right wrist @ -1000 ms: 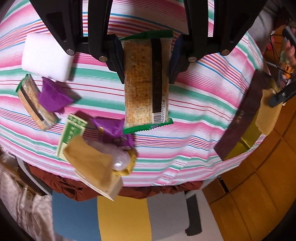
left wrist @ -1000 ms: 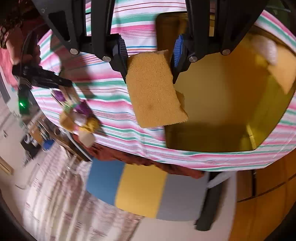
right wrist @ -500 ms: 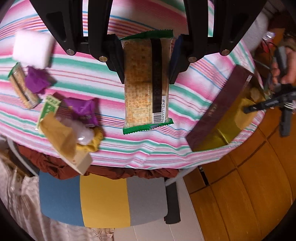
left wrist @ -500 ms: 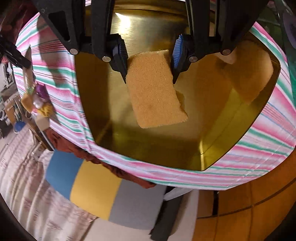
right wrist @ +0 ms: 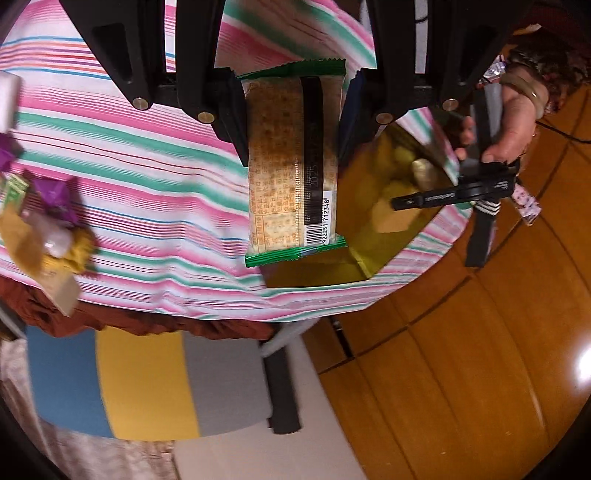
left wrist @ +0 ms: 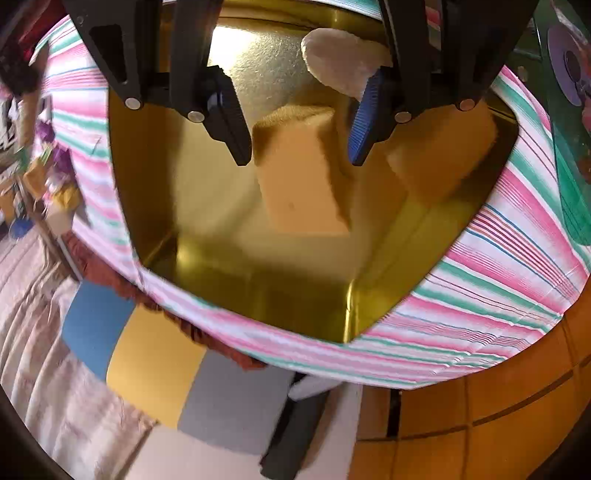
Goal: Organize objects
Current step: 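Carry the cracker packet and sponge over the gold tray, then release the cracker packet with the right gripper while the left releases the sponge, then move both grippers back toward the remaining items, then grasp the white foam block with the left gripper while the right approaches a purple pouch, then carry the white foam block and purple pouch over the gold tray with both grippers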
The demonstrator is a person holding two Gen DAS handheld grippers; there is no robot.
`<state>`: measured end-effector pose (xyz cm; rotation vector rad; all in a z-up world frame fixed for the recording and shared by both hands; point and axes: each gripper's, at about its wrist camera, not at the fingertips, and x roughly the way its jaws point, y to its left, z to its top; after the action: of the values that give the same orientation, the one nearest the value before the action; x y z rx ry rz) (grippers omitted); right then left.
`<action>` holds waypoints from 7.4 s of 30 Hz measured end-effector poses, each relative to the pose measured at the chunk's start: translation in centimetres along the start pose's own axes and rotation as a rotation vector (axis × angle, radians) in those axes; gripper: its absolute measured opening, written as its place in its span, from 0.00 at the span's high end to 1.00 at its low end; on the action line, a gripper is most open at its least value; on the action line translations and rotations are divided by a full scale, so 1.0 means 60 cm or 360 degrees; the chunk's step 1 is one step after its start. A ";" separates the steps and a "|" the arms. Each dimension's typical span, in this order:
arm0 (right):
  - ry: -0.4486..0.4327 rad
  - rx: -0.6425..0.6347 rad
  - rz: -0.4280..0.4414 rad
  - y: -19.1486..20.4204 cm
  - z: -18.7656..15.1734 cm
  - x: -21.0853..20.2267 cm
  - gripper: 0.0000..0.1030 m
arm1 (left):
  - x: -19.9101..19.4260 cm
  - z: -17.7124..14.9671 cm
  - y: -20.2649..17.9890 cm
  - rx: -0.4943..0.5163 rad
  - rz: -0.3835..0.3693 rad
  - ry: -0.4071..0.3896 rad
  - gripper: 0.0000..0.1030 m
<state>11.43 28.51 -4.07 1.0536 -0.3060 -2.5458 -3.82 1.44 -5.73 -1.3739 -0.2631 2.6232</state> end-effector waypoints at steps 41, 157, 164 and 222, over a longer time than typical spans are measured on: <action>0.0127 -0.0116 -0.0086 0.180 0.032 0.179 0.42 | -0.095 0.032 0.036 -0.0207 -0.0154 -0.0270 0.46; 0.0279 0.0756 -0.0856 -0.497 -0.051 -0.171 0.49 | 0.082 -0.235 -0.665 0.1758 -0.0891 0.0412 0.20; 0.0296 0.0707 -0.0853 -0.490 -0.047 -0.162 0.49 | 0.069 -0.259 -0.657 0.1765 -0.0879 0.0341 0.20; 0.0183 0.0133 -0.0228 -0.283 -0.009 -0.072 0.49 | -0.052 0.010 -0.081 0.0175 -0.0374 -0.0122 0.82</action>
<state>10.39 45.71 -7.39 1.2905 -0.3182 -2.6038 -2.26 5.42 -1.78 -1.1346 -0.2678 2.4596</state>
